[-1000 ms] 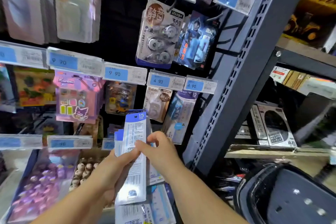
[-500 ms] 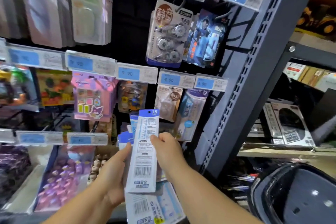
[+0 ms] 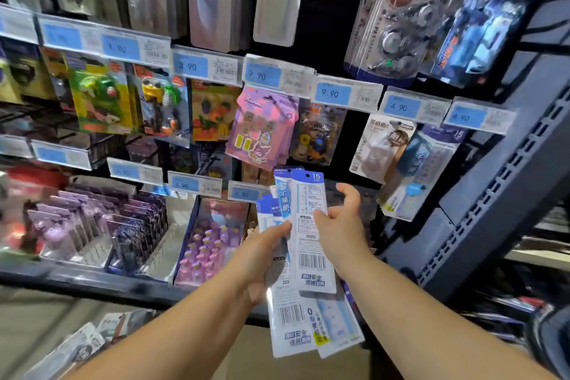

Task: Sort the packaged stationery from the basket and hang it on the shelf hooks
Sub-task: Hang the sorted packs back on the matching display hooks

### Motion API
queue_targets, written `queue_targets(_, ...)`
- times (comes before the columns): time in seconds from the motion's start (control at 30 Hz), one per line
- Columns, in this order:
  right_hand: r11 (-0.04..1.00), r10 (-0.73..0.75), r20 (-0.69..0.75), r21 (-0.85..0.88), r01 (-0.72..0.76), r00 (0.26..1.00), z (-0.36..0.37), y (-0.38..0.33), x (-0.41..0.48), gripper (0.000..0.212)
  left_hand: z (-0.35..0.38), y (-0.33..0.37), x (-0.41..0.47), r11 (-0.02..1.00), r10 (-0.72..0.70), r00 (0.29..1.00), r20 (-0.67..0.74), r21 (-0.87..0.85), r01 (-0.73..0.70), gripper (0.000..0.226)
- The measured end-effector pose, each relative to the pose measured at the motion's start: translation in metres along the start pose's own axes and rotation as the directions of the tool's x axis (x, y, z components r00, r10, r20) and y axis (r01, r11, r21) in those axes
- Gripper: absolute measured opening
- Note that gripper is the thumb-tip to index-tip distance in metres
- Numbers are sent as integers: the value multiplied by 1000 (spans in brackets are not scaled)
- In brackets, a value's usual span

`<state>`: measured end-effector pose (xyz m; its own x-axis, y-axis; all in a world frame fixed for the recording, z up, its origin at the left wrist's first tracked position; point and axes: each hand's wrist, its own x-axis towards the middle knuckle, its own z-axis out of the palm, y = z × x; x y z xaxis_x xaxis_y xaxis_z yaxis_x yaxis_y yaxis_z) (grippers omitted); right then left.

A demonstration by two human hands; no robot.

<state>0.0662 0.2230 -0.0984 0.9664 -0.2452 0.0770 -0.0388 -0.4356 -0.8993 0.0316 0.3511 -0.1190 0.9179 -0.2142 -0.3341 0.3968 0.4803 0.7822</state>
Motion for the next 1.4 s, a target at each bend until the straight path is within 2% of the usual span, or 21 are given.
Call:
queue_targets(0.03,998,-30,1,-50,30,1000,0,-1,-2,31,-1,0,-2,1000,6,1000,1,3,-6,20)
queue_targets(0.1,987,-48,37,-149,53,998,-2,-2,-6,10,-3,0,-3,999,32,999,18,19,-33,21)
queue_targets(0.13,983,-28,66,-181,40,997,-2,-2,-7,12,-4,-1,-2,998,50,998,35,23,-51,18)
queue_targets(0.2,977,64,126,-210,-36,990,-5,-6,-9,42,-3,-2,-2,997,70,996,58,41,-72,12)
queue_targets(0.27,969,111,129,-236,-78,985,-6,-9,-10,59,-3,-5,-2,997,67,995,70,44,-70,17)
queue_targets(0.37,971,176,126,-185,-151,976,-11,-8,-8,61,-2,-10,1,998,53,995,84,21,-55,28)
queue_targets(0.47,975,215,145,-87,-204,966,-16,-4,-3,49,0,-13,4,1000,22,996,88,14,-23,29)
queue_targets(0.57,982,190,157,-43,-186,969,-20,2,-3,47,4,-14,1,1000,13,989,145,-11,-12,24)
queue_targets(0.7,982,187,155,-31,-185,970,-20,6,-5,52,8,-18,-2,999,47,968,246,-39,-38,35)
queue_targets(0.83,977,205,257,3,-213,945,-31,18,11,62,11,-18,-3,999,-27,990,136,-32,32,22)
queue_targets(0.9,977,193,305,29,-212,932,-42,7,7,51,10,-18,-3,1000,-31,992,121,0,31,22)
queue_targets(1.0,992,115,289,15,-125,950,-59,1,8,15,8,-18,-1,998,2,996,86,58,-7,28)
queue_targets(1.1,995,86,281,-74,-68,956,-70,7,17,15,5,-18,1,996,7,997,72,91,-14,31)
queue_targets(1.23,994,104,294,-63,-89,950,-81,13,20,16,9,-16,1,994,1,995,103,109,-12,26)
queue_targets(1.33,997,67,290,-54,-54,955,-85,10,15,11,13,-13,-1,992,10,993,114,127,-25,23)
queue_targets(1.4,998,26,291,-64,-7,956,-91,7,14,18,11,-13,-2,990,15,994,111,135,-30,28)
